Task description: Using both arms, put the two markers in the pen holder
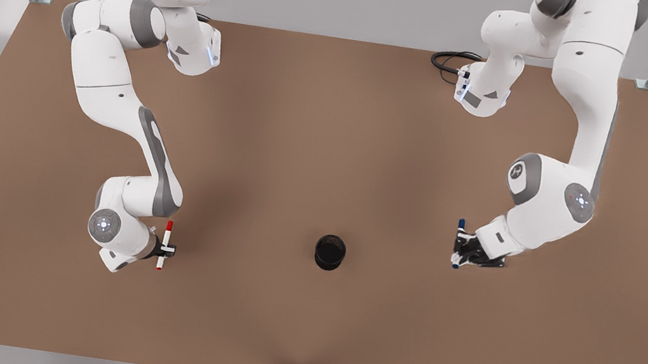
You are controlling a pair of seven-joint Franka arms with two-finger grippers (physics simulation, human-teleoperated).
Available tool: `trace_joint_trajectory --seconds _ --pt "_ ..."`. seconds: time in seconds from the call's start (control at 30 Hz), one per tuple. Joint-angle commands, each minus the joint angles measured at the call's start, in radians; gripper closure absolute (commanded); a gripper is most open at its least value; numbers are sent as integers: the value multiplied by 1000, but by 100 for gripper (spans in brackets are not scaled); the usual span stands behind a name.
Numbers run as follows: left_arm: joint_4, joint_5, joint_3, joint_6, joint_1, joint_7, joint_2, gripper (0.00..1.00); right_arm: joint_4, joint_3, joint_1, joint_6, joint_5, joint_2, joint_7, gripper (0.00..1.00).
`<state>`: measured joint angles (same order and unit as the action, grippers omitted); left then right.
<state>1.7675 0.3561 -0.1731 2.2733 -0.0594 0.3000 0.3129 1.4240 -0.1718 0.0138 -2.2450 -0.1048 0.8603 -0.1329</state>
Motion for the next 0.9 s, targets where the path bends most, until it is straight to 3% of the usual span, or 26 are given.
trace_joint_trajectory --seconds 0.0,0.13,0.37,0.47,0.57,0.87 --pt "-43 236 -39 -107 0 597 17 79 -3 0 0 5 -12 -10 -19 77" --pt "-200 363 -103 -95 -22 939 115 79 -7 0 0 5 -13 -57 -16 77" --pt "-215 724 -106 256 -186 1591 176 79 3 -2 54 90 -12 -218 134 77" --pt "-258 862 -106 356 -234 1772 230 79 3 -2 104 217 -12 -323 228 77" --pt "-316 940 -108 436 -261 1898 299 79 6 -3 104 346 -10 -442 225 77" --pt "-296 1035 -103 476 -312 1932 357 79 6 -5 101 321 -9 -422 220 77"
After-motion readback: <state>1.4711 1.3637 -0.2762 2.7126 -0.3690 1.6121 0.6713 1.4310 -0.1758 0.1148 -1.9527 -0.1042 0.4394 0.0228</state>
